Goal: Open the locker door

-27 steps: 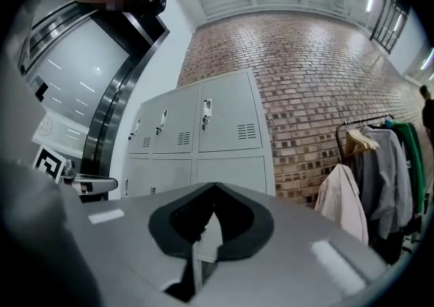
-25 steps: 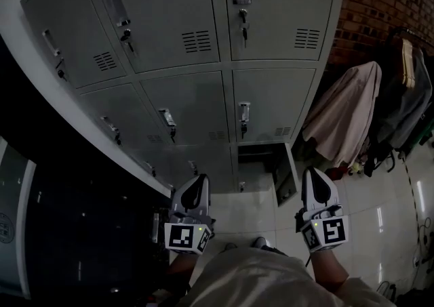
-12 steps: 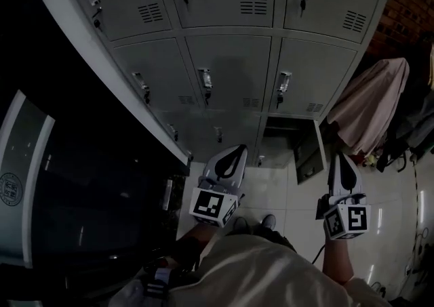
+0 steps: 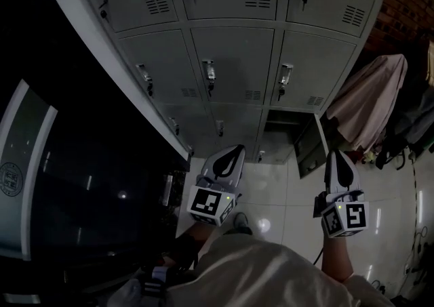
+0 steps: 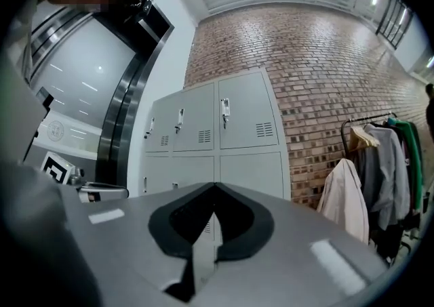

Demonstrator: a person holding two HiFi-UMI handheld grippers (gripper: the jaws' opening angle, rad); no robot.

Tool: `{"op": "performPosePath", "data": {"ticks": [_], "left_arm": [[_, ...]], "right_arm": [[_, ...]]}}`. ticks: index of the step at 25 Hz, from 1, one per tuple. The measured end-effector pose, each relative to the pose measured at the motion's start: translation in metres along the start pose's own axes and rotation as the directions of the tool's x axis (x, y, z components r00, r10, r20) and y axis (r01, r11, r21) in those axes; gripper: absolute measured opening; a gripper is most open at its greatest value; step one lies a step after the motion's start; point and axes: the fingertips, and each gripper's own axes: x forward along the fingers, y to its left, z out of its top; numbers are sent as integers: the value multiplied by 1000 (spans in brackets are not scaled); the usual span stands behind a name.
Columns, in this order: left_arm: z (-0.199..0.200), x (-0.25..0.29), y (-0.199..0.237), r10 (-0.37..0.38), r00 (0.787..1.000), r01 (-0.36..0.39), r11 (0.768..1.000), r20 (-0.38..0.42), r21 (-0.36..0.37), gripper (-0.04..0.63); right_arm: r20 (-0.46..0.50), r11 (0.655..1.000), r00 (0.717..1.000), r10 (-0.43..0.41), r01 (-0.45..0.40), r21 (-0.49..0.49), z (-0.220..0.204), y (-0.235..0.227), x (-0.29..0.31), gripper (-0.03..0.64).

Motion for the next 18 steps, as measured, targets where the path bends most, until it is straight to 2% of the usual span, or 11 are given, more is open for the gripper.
{"op": "performPosePath", "data": {"ticks": [6,9,14,18], "left_arm": [[60,-44,-47,41,998,-42,999,38,28,55],[69,-71,-90,40,998,-42,998,40,40,55],[79,-131,-168,56,998,-56,998,16,-1,55],[92,-167,-226,40,999,-40,999,3,-15,55]], "right_arm": [[40,999,998,49,-48,-21,64,16,-60,2],[57,998,997,43,-41,-43,83,14,-112,2],[24,999,1000,17,-16,-40,102,10,-217,2],[15,999,1000,7,-6,-35,122,9,-286,2]]}}
